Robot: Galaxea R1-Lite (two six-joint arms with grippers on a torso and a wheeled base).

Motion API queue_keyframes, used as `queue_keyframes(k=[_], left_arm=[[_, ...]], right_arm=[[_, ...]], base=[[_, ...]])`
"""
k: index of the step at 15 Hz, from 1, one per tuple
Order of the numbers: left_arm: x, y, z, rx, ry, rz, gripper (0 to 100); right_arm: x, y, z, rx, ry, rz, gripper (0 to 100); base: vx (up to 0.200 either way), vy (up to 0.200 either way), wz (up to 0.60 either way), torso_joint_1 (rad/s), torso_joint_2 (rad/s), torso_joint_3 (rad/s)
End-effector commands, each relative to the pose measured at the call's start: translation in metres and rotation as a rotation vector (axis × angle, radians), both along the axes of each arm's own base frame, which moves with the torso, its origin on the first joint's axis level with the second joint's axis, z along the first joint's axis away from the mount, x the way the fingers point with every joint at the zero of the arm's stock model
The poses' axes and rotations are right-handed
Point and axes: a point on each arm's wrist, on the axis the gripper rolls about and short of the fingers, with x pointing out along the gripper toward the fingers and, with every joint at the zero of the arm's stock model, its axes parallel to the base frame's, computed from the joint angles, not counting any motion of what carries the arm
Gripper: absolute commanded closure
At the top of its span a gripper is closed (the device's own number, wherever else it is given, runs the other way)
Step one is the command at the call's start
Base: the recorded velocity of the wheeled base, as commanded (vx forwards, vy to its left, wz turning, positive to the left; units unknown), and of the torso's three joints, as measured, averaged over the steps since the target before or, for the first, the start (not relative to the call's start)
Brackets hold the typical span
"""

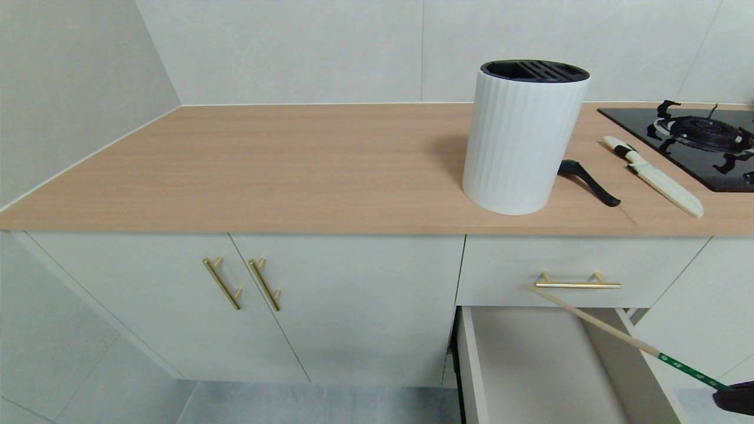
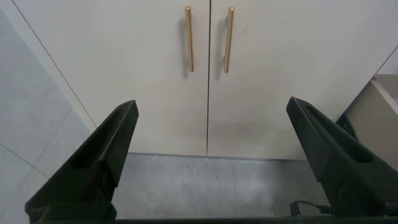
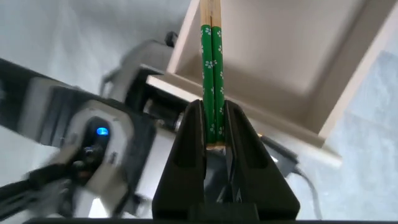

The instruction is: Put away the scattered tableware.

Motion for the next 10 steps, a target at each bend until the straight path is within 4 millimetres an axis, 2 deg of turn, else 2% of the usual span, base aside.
queue_keyframes(k=[1,5,10], left_arm=[[0.000,0.000,0.000,-0.001,0.002,0.001,0],[0.000,0.000,0.000,-0.001,0.002,0.001,0],[0.000,0.000,0.000,-0.001,0.002,0.001,0]], right_arm=[[0.021,0.011,-0.027,-0.055,0.087,0.014,100],[0.026,0.013,-0.039,-0.033,0.035,0.011,100],[0.027,0.013,-0.040,-0.038,0.020,-0.001,100]], base=[[0.000,0.000,0.00,0.000,0.00,0.000],[0.000,0.000,0.00,-0.012,0.02,0.015],[0.000,0.000,0.00,-0.167,0.39,0.203]])
